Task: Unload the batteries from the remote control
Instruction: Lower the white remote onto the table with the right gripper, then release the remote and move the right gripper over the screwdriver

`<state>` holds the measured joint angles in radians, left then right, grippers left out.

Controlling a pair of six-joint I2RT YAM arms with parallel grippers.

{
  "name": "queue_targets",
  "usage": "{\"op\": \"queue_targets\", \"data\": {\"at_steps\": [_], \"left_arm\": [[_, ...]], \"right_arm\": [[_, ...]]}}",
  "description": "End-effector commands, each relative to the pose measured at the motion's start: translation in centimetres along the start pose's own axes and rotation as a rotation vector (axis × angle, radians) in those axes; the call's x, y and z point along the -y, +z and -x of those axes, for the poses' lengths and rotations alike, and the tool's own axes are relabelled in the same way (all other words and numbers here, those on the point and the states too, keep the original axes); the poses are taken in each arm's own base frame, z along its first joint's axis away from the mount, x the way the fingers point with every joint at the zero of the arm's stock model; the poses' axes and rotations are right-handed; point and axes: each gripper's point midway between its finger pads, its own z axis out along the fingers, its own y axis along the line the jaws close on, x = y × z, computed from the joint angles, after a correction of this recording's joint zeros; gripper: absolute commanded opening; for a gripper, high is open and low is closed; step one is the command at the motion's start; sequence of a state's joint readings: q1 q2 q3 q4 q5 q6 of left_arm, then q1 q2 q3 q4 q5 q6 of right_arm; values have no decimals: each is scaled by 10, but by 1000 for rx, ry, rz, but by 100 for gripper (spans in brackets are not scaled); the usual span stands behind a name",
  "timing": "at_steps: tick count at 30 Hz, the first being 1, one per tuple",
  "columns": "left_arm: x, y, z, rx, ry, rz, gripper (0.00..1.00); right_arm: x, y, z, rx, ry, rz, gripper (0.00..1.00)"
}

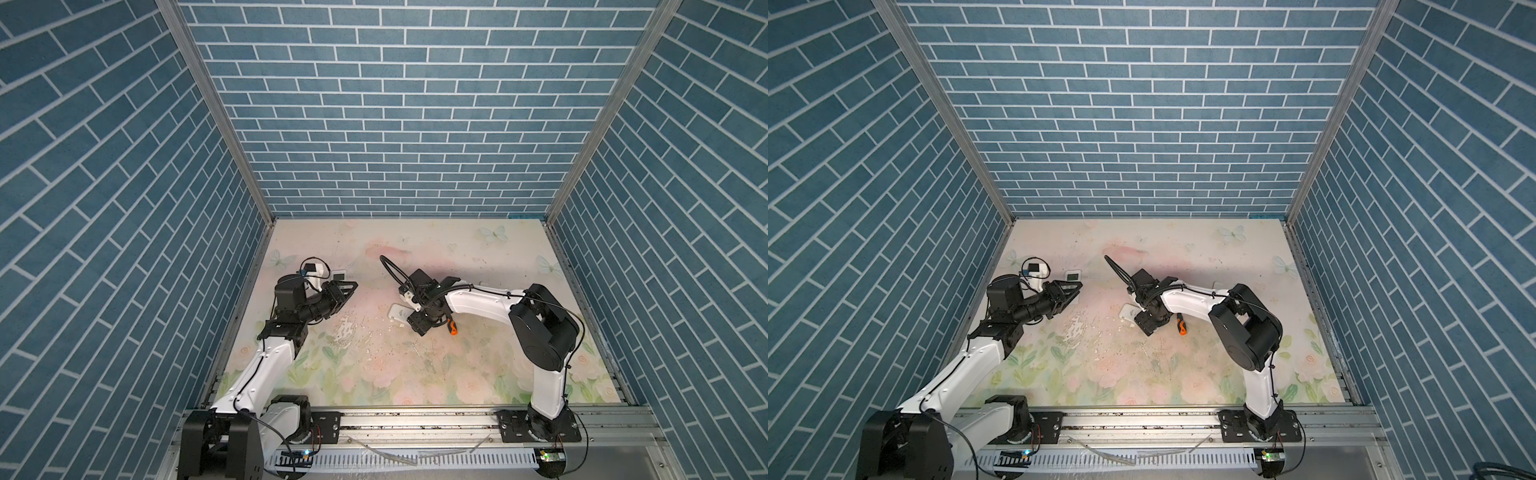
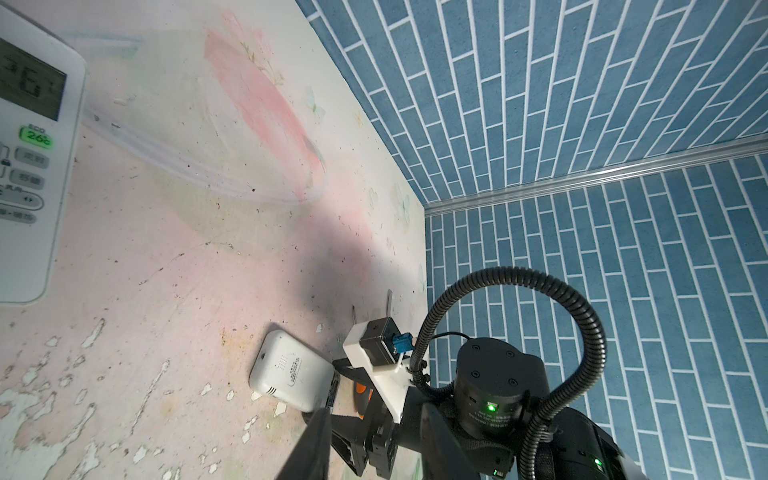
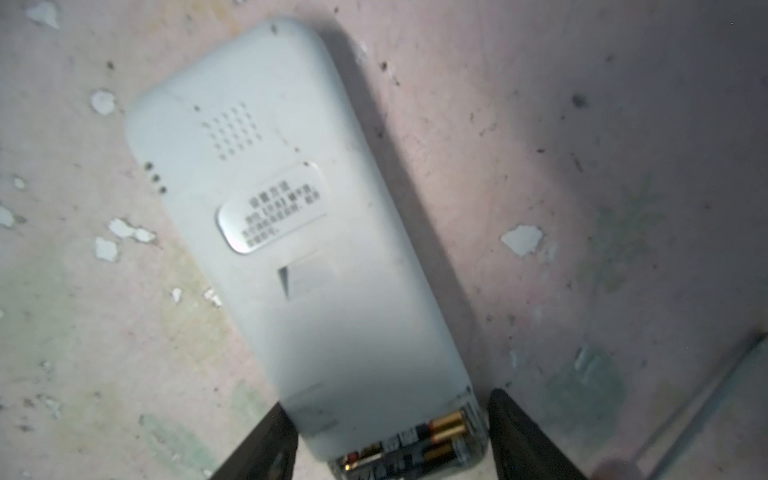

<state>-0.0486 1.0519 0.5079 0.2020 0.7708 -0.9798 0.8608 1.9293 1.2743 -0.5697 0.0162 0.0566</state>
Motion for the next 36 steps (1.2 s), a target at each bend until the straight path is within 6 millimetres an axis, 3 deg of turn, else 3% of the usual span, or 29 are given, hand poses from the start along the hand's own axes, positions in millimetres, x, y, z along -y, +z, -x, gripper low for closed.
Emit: {"op": "queue_targets", "data": {"at_steps": [1,9,17,23,27,36], "left_arm": [[4,1,4,2,14,-20,38],[3,1,4,4,13,-16,38],[0,4,5,2,6,-12,37],[-1,7,7,-2,2,-19,37],[0,9,7,-7,-5,-31,37],[0,12,5,-28,21,-10,39]], "right_arm": [[23,4,-40,-131,26,-86,72],[44,0,-24,-103,52,-115,71],[53,2,20,-26,59,-118,68],[53,-8,42,37,96,-115,66],[56,-23,31,34,141,-137,66],[60,-65,-26,-2,394,-186,59]]}}
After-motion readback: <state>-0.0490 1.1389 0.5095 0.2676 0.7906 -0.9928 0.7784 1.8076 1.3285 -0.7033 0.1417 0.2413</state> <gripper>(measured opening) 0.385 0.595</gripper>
